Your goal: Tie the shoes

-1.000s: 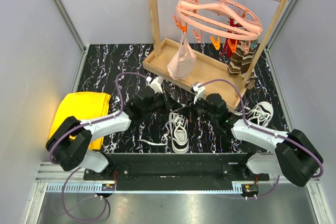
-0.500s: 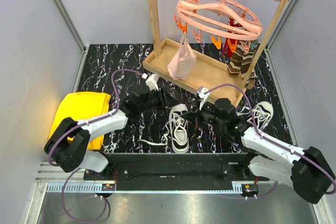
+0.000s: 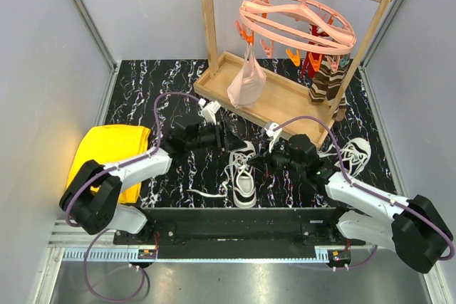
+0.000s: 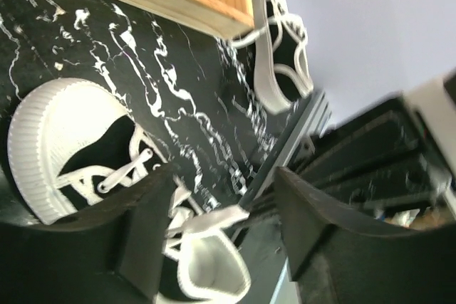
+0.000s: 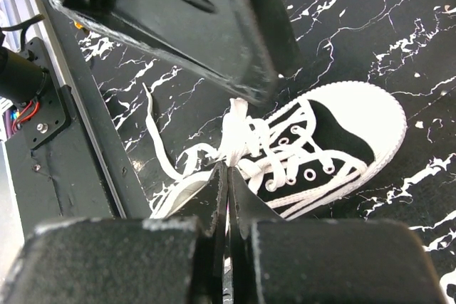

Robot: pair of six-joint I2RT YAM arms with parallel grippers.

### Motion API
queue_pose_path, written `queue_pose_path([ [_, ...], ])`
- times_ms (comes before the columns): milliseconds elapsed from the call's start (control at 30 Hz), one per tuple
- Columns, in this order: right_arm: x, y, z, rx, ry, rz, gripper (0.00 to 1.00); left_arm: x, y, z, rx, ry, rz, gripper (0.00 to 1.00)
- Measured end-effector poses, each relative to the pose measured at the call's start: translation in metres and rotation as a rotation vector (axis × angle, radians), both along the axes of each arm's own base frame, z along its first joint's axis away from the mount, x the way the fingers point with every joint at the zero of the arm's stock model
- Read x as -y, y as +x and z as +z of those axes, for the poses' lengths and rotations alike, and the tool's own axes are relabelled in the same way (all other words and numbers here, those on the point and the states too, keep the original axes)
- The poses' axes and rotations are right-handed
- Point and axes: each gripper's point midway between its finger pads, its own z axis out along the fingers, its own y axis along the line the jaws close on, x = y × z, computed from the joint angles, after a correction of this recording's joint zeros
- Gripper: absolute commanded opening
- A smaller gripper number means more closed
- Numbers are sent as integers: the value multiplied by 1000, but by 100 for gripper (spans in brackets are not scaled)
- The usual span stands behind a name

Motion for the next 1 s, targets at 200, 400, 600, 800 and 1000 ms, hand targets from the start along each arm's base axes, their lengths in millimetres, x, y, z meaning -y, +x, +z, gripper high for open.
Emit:
queue_pose_path([
  [200, 3, -2, 2, 11, -8, 5, 0, -32, 13, 2, 218, 86, -133, 45],
  [400, 7, -6, 0, 4, -26, 7, 0, -39, 23, 7, 413, 219, -282, 38],
  [600, 11, -10, -10, -11, -64, 18, 0, -37, 17, -33, 320, 264, -383, 40],
  [800, 14, -13, -17, -12, -100, 36, 0, -36, 6, -56, 240, 262, -439, 46],
  [1000, 14, -13, -24, -18, -119, 42, 0, -26, -3, -62, 215, 248, -499, 47],
])
